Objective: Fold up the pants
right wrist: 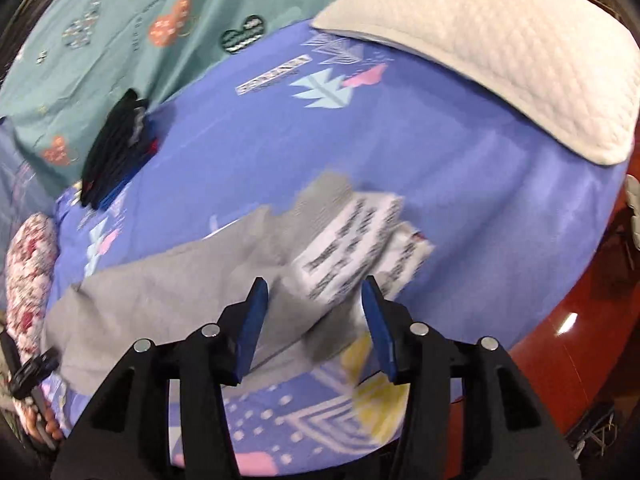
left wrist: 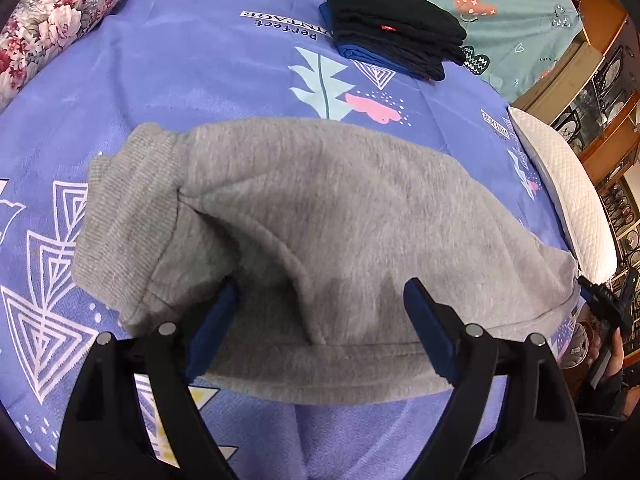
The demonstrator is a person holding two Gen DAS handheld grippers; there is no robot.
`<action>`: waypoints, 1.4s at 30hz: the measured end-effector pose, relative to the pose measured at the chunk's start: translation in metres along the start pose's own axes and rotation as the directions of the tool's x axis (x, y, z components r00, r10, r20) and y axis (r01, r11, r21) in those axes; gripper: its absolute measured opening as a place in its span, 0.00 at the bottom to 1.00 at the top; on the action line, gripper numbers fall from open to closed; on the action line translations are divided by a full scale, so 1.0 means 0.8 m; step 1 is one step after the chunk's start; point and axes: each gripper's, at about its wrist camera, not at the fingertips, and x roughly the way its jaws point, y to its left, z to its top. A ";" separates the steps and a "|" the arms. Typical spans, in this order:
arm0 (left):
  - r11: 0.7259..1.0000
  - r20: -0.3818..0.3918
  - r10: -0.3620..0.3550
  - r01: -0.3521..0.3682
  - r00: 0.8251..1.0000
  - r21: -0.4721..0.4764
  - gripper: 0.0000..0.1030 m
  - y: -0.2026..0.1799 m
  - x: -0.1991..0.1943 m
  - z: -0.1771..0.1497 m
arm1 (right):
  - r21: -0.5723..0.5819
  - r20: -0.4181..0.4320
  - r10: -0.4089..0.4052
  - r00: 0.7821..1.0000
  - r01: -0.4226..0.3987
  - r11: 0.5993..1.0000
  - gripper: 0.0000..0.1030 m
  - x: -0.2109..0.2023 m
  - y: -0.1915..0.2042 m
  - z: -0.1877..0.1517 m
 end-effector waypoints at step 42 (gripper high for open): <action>0.989 -0.061 0.089 -0.081 0.994 0.120 0.89 -0.024 0.000 0.001 | -0.048 -0.896 0.303 0.325 -0.749 0.661 0.58 0.240 0.448 0.014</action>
